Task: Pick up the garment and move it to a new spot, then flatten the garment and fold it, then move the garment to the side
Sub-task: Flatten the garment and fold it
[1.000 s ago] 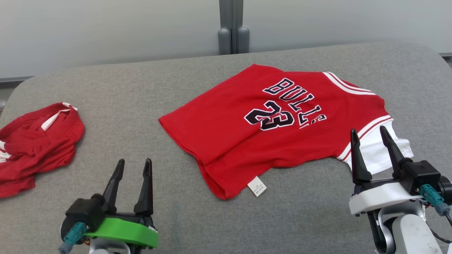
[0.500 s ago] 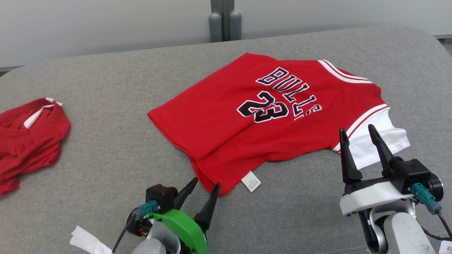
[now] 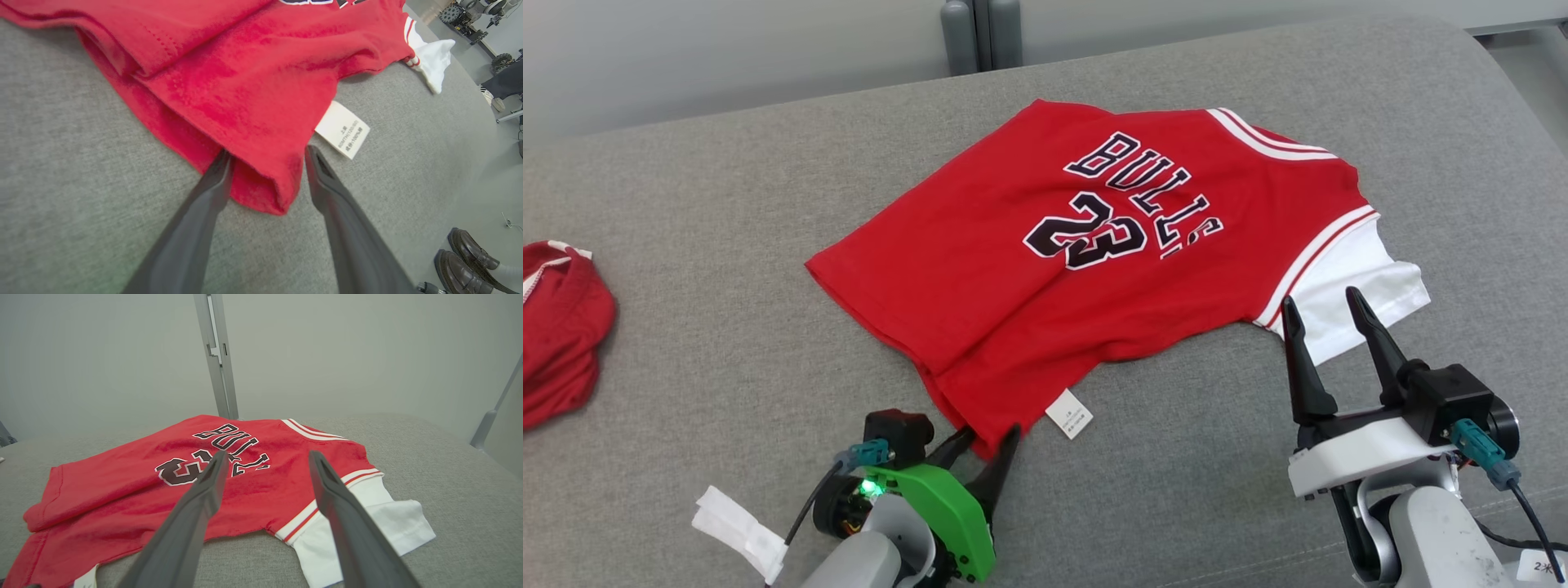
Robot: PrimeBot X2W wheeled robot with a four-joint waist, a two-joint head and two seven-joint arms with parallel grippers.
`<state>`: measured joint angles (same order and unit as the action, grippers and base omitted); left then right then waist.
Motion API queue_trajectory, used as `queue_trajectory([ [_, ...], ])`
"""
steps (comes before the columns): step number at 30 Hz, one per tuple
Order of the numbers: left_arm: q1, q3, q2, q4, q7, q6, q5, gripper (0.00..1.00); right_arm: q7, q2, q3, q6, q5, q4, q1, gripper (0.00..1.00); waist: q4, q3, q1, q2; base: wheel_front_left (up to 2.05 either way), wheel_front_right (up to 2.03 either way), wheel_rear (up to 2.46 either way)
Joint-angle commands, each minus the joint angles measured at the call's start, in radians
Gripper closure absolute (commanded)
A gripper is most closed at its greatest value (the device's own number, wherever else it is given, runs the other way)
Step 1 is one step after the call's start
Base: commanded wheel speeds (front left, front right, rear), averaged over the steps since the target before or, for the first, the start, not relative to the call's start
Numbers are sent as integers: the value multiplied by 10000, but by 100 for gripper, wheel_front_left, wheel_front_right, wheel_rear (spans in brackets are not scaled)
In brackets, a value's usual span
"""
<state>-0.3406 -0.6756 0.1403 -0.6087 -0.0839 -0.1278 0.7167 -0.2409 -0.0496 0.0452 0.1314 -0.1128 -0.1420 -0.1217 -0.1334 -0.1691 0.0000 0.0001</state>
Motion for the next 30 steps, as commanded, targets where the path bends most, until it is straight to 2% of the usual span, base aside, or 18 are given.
queue_trajectory([
  [1,-148,53,108,-160,-94,60,-126,100,-69,-16,23,-14,-66,-50,-111,0,17,-3,0,-1,0,0,0],
  [9,-467,908,555,-579,-1083,881,11,100,-101,-16,-22,-14,-50,-137,-126,0,433,26,0,-1,0,0,0],
  [17,-634,1544,1027,-716,-1481,1192,163,100,-8,-16,43,-14,-33,-196,-112,0,827,197,0,-1,0,0,0],
  [18,-611,1588,1047,-699,-1506,1176,187,78,7,-17,37,-14,-45,-206,-94,0,863,236,0,-1,0,0,0],
  [19,-574,1607,1046,-678,-1535,1132,199,1,19,-19,33,-14,-44,-216,-78,0,887,269,0,-1,0,0,0],
  [26,-50,1840,1071,-219,-1761,1072,41,0,125,-17,-100,-14,-49,-201,104,0,1089,603,0,-1,0,0,0],
  [30,483,2906,1041,1016,-1818,1204,-370,0,228,-17,-237,-14,-257,-40,175,0,1247,831,0,-1,0,0,0],
])
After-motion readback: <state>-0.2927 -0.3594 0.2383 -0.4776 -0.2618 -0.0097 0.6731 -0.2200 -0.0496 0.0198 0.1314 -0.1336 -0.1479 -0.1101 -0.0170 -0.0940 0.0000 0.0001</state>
